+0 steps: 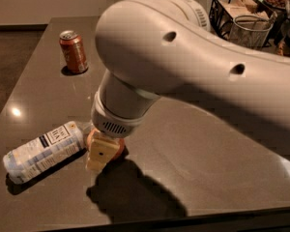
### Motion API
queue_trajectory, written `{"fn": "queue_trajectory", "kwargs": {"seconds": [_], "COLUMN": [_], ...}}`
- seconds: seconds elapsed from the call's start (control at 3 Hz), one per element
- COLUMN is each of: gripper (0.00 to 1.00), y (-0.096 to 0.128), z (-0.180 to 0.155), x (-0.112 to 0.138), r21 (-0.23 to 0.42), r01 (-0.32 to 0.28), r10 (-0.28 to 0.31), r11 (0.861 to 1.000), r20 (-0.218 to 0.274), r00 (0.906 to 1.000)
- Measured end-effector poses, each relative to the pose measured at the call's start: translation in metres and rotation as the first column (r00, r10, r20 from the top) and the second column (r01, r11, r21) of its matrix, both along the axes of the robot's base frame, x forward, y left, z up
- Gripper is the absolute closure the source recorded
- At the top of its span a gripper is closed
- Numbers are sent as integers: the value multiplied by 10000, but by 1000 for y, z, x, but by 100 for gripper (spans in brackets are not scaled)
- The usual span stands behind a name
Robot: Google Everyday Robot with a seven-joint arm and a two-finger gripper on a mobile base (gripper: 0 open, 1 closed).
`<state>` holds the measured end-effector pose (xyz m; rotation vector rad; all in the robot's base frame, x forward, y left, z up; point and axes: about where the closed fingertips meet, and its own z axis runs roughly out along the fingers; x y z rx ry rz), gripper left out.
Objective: Move apple near blue plastic bottle
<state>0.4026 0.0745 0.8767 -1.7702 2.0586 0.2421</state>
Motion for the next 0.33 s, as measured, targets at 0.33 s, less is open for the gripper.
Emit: {"fn": "queue_trajectory", "kwargs": {"seconds": [0.33], "gripper": [0], "y": [0], "z": [0], "x": [0], "r21": [0], "r01": [0], "r10": [0], "r11": [10000], "r20": [1], "r00": [10000]}}
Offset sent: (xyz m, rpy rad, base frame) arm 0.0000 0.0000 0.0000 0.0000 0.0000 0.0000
